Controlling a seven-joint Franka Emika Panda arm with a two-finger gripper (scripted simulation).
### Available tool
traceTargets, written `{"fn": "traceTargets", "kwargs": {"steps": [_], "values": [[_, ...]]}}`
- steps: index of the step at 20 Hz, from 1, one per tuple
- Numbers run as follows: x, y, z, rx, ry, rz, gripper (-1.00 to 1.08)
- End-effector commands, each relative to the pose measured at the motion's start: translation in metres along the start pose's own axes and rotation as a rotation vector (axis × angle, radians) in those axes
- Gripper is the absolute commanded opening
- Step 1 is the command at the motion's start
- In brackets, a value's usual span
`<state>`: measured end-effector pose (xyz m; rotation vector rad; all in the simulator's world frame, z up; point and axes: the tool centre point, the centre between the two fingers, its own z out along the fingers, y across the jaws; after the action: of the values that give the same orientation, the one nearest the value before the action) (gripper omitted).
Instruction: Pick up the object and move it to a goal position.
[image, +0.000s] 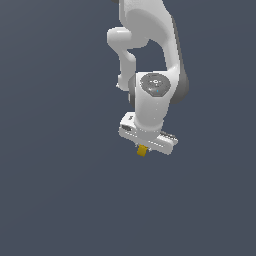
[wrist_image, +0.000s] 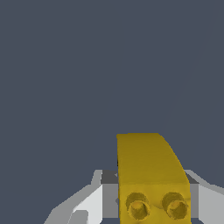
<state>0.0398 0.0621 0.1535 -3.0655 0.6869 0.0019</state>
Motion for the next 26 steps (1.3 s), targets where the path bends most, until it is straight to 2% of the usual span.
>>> {"fn": "traceTargets", "kwargs": {"steps": [1, 9, 15, 20, 26], "values": [[0.001, 0.009, -0.030, 0.001, 0.001, 0.000, -1.00], [0.007, 0.036, -0.122, 0.001, 0.001, 0.000, -1.00], [0.012, 0.051, -0.176, 0.001, 0.001, 0.000, -1.00], [0.015, 0.059, -0.204, 0.001, 0.001, 0.000, -1.00], [0.017, 0.062, -0.218, 0.000, 0.001, 0.000, -1.00]]}}
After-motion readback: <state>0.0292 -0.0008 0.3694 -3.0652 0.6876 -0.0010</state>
